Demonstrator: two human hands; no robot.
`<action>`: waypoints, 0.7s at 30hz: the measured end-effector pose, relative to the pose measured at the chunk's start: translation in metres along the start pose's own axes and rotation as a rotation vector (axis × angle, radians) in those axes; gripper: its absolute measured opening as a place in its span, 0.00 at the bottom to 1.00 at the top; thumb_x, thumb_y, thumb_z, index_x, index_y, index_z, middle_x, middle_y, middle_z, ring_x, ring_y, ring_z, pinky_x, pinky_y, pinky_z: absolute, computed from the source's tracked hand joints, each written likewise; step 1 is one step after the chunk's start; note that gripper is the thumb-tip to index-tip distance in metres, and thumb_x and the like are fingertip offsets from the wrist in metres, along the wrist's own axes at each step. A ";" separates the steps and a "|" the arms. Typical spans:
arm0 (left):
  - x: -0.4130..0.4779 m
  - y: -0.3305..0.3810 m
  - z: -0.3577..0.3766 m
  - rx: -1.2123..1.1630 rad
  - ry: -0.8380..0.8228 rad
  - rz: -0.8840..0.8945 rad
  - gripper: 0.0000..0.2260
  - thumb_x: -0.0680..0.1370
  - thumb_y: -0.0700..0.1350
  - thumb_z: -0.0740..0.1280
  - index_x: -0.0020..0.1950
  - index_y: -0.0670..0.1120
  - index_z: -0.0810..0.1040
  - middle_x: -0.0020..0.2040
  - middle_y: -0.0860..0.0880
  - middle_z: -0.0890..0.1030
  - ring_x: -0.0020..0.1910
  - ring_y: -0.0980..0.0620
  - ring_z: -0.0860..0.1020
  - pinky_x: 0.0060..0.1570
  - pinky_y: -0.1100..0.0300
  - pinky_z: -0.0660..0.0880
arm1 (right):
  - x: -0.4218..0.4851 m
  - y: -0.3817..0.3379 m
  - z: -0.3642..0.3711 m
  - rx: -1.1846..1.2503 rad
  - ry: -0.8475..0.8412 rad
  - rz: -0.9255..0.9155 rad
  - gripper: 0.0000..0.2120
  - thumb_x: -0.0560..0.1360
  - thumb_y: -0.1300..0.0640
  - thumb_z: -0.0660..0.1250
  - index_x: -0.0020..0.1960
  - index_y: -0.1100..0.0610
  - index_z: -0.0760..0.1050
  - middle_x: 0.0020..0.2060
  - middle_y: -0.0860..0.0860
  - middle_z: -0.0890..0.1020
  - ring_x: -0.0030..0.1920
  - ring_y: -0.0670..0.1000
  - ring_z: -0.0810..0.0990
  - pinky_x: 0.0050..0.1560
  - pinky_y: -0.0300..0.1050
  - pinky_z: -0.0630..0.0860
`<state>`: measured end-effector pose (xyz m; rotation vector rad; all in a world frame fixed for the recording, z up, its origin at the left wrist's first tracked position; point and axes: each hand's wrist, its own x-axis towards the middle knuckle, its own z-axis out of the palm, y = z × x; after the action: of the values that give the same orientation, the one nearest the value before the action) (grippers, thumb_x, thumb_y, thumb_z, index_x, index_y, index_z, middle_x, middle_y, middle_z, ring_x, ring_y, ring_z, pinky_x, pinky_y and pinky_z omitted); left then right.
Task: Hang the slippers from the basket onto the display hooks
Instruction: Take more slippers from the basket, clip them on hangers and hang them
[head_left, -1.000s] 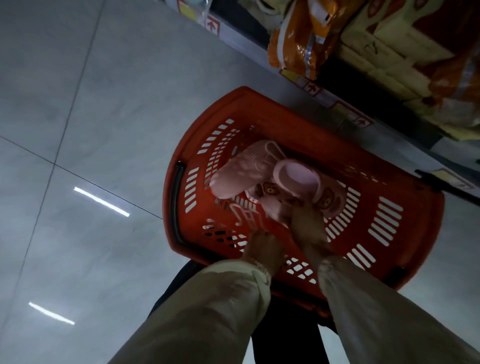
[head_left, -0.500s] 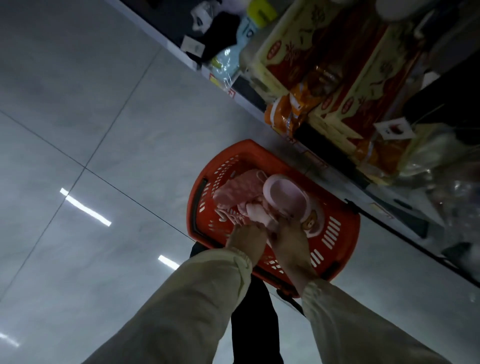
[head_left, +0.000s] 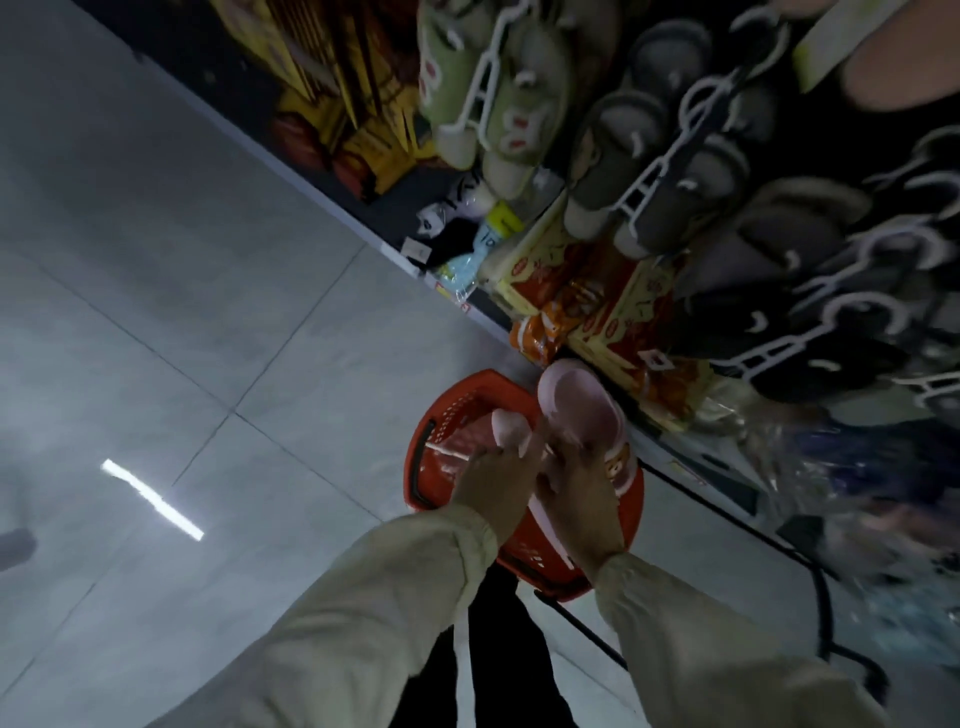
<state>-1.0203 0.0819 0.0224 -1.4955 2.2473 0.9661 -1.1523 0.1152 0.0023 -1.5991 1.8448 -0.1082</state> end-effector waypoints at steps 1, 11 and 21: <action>-0.006 0.005 -0.014 -0.016 -0.008 -0.018 0.33 0.80 0.35 0.59 0.81 0.49 0.49 0.67 0.39 0.76 0.57 0.37 0.79 0.55 0.47 0.76 | -0.003 -0.013 -0.017 0.047 -0.012 0.008 0.23 0.77 0.56 0.70 0.70 0.55 0.70 0.65 0.52 0.76 0.59 0.52 0.75 0.54 0.44 0.74; -0.097 0.063 -0.168 0.204 -0.043 -0.050 0.19 0.79 0.51 0.67 0.67 0.43 0.73 0.64 0.43 0.77 0.62 0.41 0.76 0.55 0.51 0.73 | -0.071 -0.096 -0.152 -0.112 0.127 -0.158 0.22 0.65 0.55 0.81 0.57 0.58 0.80 0.54 0.58 0.80 0.53 0.57 0.83 0.52 0.49 0.79; -0.173 0.113 -0.223 0.251 0.124 -0.033 0.24 0.72 0.58 0.72 0.61 0.46 0.71 0.52 0.45 0.80 0.50 0.42 0.80 0.39 0.56 0.70 | -0.148 -0.108 -0.232 -0.074 0.230 -0.359 0.19 0.75 0.47 0.71 0.62 0.53 0.76 0.64 0.52 0.68 0.53 0.52 0.76 0.47 0.35 0.63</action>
<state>-1.0178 0.0851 0.3260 -1.5109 2.3183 0.5702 -1.1837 0.1390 0.2952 -2.0294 1.7226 -0.4021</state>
